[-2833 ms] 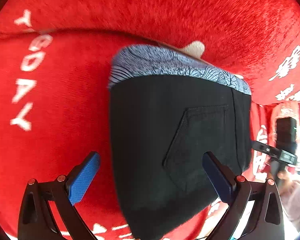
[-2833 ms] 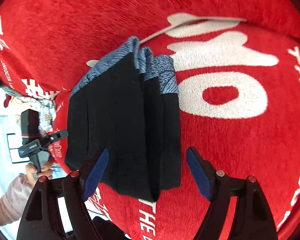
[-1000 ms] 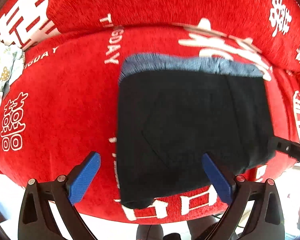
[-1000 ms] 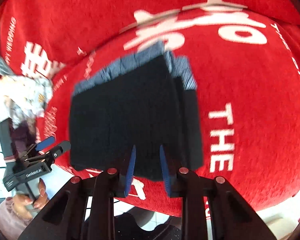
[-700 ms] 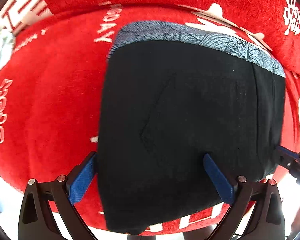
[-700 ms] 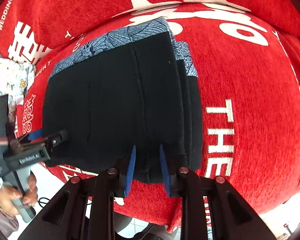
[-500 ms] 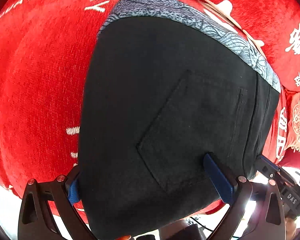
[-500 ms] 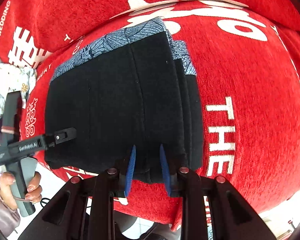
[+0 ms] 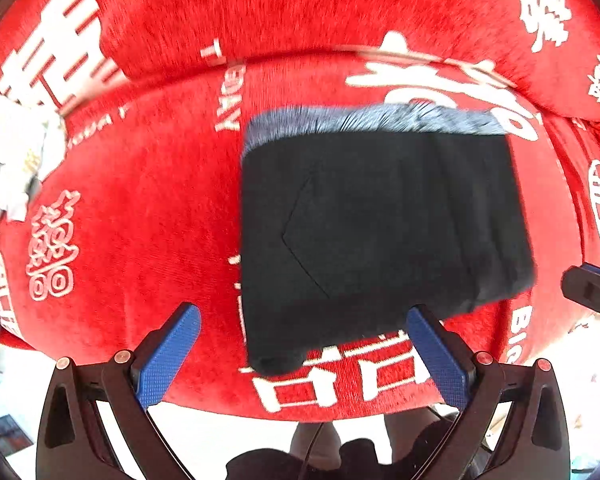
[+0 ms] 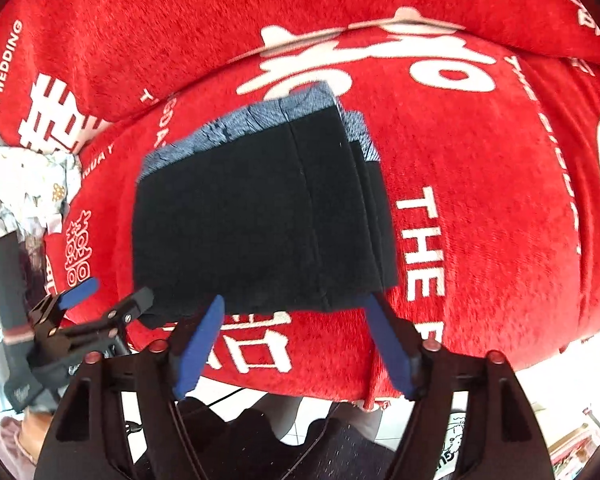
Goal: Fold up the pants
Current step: 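Open both grippers and withdraw them from the folded pants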
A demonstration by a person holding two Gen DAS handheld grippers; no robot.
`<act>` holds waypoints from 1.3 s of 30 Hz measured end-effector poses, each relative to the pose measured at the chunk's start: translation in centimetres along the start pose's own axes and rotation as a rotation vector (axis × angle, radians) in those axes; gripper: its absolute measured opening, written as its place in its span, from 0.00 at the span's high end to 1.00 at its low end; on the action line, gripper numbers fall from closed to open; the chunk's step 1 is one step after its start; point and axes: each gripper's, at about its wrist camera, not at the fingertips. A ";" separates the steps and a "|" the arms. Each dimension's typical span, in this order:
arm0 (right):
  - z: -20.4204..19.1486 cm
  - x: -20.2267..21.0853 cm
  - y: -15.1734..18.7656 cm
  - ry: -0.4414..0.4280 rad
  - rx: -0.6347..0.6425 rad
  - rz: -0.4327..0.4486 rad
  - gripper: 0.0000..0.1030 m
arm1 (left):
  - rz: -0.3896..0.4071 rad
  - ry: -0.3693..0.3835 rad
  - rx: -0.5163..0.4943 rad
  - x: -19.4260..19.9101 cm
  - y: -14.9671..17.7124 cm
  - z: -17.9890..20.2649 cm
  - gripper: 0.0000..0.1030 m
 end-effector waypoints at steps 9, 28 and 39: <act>-2.5 3.6 0.7 0.074 0.048 0.032 0.20 | 0.029 -0.007 -0.006 4.6 -0.5 0.1 0.00; -4.2 4.4 0.9 0.178 0.089 0.023 0.20 | 0.027 -0.033 -0.016 6.1 -0.7 0.0 0.00; -5.3 4.8 1.1 0.208 0.136 0.040 0.20 | 0.031 -0.054 -0.034 6.5 -0.5 0.2 0.00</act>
Point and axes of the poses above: each gripper's, at about its wrist camera, not at the fingertips, and x roughly against the way its jaws point, z to its right, y to its underside, and after that the axes turned 4 degrees about z, right-handed
